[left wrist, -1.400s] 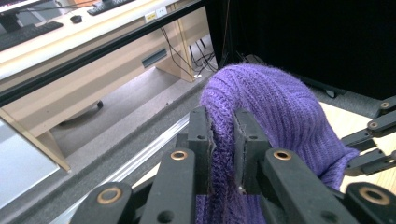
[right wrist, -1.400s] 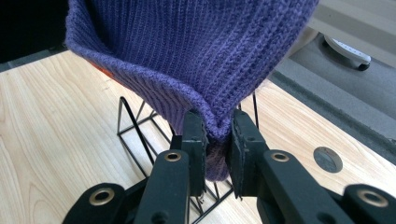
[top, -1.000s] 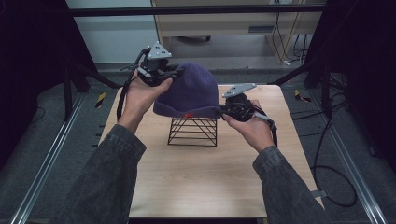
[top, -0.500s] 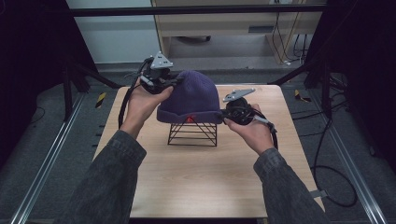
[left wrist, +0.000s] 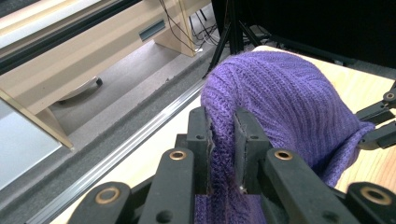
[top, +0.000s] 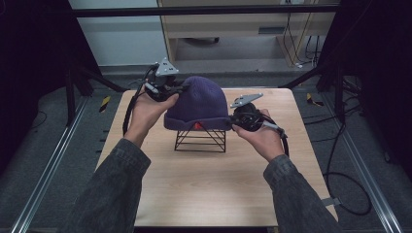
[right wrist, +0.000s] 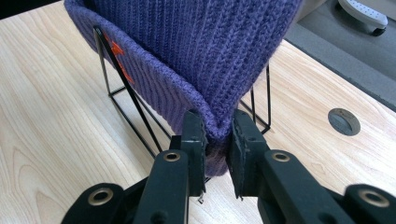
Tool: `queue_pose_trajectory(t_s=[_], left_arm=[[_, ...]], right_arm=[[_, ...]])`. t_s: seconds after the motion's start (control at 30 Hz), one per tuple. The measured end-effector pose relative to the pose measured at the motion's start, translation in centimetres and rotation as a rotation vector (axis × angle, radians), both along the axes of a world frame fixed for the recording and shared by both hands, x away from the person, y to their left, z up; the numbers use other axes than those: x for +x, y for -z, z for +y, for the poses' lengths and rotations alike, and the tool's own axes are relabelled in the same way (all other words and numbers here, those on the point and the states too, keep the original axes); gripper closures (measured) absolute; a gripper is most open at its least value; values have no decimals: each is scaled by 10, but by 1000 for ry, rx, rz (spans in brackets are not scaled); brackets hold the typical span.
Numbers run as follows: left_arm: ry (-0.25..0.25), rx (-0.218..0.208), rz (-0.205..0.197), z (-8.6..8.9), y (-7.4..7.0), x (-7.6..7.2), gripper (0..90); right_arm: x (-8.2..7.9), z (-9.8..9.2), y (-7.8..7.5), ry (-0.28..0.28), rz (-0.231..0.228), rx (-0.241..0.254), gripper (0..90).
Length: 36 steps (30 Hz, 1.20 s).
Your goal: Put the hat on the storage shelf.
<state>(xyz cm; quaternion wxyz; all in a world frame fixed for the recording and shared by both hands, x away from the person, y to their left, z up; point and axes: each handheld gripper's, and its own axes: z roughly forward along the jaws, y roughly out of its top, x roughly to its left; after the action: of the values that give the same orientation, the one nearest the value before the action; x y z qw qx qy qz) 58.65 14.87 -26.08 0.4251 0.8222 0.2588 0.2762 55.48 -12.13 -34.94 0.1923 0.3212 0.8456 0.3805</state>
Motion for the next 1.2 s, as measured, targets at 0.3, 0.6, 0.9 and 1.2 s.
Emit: queue_pose_trajectory(t_s=[0.3, 0.6, 0.9, 1.2], left_arm=[[14, 12, -1, -3, 4, -2, 779], [3, 22, 20, 2, 15, -1, 780], [21, 52, 21, -4, 19, -5, 779], [15, 44, 35, 0, 29, -5, 780]], right_arm=[[-1, -1, 10, 1, 15, 13, 774], [0, 2, 17, -6, 27, -9, 770], [0, 3, 29, -5, 51, -6, 766], [-1, 6, 34, -14, 60, -33, 764]])
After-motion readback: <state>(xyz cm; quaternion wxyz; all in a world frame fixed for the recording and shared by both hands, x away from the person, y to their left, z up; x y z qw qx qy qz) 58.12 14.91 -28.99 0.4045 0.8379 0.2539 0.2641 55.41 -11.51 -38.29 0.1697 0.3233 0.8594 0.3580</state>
